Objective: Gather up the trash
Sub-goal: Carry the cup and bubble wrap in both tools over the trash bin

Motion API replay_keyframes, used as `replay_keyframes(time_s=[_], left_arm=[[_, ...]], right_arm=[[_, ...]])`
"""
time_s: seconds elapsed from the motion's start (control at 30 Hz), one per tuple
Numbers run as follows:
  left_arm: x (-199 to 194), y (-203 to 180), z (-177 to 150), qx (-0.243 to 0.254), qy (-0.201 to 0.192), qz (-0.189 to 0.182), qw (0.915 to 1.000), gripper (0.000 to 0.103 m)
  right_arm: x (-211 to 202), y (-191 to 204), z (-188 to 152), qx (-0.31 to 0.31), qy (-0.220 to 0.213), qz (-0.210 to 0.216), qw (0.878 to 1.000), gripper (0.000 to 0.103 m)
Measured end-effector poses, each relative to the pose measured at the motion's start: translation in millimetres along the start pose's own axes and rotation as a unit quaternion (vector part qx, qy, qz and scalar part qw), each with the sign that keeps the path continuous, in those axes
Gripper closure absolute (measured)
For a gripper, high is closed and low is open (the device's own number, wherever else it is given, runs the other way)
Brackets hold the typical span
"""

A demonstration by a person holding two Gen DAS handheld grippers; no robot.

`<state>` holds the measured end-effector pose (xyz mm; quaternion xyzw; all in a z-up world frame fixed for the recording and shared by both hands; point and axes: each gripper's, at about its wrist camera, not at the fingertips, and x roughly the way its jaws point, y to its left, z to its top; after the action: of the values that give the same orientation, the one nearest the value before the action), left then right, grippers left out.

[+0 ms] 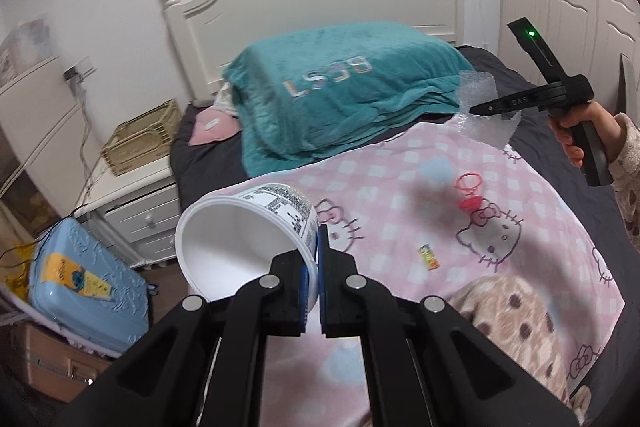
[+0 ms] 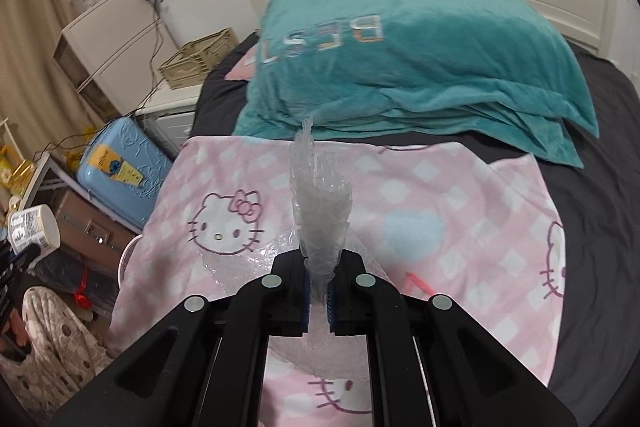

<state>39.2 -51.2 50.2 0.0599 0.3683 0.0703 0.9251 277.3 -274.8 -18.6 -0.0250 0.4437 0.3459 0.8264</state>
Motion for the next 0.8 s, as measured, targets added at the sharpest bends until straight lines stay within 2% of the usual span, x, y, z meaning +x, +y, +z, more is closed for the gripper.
replay_keyframes(time_s=[0.3,0.57,0.8], left_arm=[[-46,96,-48,-0.048,0.019,0.072,0.9961,0.099],[-83,184,-109,-0.114,0.038,0.124,0.9850,0.099],[-94,244,-166,-0.162,0.053,0.133,0.9764,0.099]], right_arm=[[28,100,11,-0.061,0.008,0.035,0.997,0.098],[70,204,19,-0.119,0.036,0.071,0.990,0.098],[113,301,9,-0.162,0.067,0.115,0.978,0.098]])
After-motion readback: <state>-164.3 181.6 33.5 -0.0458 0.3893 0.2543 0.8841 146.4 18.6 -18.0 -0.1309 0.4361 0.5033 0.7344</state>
